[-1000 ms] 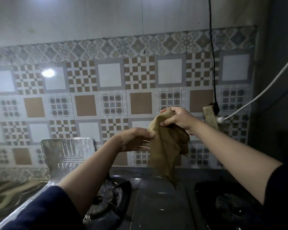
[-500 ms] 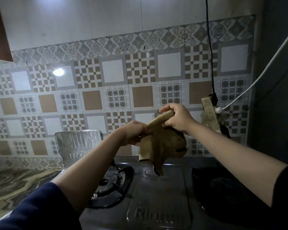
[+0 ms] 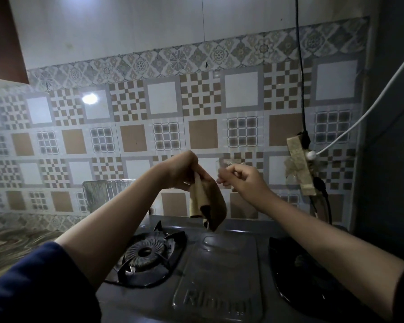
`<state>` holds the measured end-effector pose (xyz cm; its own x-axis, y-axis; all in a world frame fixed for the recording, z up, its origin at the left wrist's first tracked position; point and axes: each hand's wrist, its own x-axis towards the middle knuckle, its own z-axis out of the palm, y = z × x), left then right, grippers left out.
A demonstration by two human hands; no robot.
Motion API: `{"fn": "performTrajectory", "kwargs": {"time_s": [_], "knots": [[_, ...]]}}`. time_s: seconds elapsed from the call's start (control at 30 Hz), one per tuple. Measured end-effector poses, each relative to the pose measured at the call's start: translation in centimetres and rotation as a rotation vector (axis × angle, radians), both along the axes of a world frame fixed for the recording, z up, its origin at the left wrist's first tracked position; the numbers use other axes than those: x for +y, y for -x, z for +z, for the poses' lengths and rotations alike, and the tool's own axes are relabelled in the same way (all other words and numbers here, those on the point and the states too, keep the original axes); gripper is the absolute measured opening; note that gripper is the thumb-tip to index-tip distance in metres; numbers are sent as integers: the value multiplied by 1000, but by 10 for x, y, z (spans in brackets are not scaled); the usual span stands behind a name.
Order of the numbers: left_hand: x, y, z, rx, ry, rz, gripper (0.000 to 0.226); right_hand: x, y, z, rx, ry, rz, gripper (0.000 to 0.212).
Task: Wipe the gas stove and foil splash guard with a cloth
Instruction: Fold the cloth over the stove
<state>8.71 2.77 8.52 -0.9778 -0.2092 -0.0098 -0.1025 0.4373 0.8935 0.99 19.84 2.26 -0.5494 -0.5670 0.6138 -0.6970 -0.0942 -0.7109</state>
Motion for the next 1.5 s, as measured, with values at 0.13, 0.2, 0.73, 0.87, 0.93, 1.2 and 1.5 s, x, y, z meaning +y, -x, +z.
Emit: {"fn": "performTrajectory", "kwargs": {"time_s": [0.13,0.2,0.73,0.87,0.93,1.2,1.5], "knots": [[-8,-3,8,9,170,-25,17,-7,25,-11,-105,-301,-15,54],[-9,-6,13,5,193,-83,20,-10,31,-16,-132,-433,83,58],[-30,-15,-12,-101,406,284,23,-18,18,-17,-940,-6,177,30],[-23,-14,-21,-19,355,335,24,-32,5,-20,-953,-37,-18,27],[-18,-15,-22,-1,338,343,23,-37,-3,-21,-930,-65,-85,20],[2,-24,-19,-54,217,243,30,-57,-27,-20,-1063,-32,141,59],[-42,-69,-29,83,-30,339,20,-87,-44,-33,-1092,-7,285,25]]}}
